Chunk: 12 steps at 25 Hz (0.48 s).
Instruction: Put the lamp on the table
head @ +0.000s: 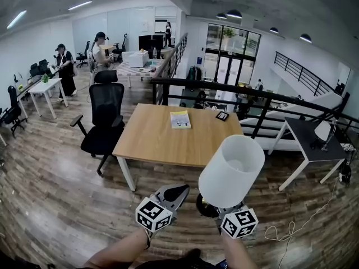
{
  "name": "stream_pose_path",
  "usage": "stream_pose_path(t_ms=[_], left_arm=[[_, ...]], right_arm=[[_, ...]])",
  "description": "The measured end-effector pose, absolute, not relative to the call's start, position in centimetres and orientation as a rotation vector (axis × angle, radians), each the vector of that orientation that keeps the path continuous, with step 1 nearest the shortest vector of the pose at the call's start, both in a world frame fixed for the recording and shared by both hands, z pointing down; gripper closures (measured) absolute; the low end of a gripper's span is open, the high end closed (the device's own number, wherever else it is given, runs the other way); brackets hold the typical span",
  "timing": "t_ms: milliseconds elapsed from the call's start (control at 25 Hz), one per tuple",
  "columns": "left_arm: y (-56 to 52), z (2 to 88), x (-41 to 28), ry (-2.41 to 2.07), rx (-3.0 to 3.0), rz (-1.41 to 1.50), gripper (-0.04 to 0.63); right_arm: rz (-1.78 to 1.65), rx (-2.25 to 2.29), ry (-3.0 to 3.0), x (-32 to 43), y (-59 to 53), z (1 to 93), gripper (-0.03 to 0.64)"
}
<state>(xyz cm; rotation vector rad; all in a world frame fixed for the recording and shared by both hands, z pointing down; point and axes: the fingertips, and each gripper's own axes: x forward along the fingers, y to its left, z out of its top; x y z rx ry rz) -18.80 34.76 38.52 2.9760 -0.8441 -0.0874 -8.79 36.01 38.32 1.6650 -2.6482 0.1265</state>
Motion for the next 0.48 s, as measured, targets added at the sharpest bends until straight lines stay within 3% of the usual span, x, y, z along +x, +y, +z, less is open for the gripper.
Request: stream_pose_path(t_ms=[480], left_arm=[[26.4,37.4,-8.9,-0.883,2.962,-0.111,0.588]], right_arm=[[0.133,1.617,-2.669,0.7,27.9,38.1,0.502]])
